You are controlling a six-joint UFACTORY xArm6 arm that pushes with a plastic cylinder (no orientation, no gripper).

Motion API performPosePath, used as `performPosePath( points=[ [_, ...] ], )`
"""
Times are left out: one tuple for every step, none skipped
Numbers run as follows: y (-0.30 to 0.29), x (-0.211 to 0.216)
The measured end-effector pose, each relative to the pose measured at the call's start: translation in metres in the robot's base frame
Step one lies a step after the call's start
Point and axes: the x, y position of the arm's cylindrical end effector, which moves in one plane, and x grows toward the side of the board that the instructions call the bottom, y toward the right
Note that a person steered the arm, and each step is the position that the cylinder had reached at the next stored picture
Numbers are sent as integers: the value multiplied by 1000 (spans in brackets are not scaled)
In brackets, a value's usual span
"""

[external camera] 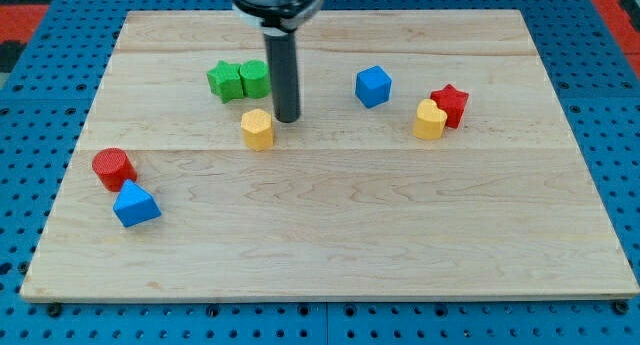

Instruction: Move the arm parallel to the blue triangle

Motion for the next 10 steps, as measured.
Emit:
performPosePath(
  points=[
    [38,41],
    [44,52],
    [80,81],
    [114,109],
    [117,113],
    [121,116],
    [121,116],
    [147,121],
    [141,119],
    [131,117]
  ],
)
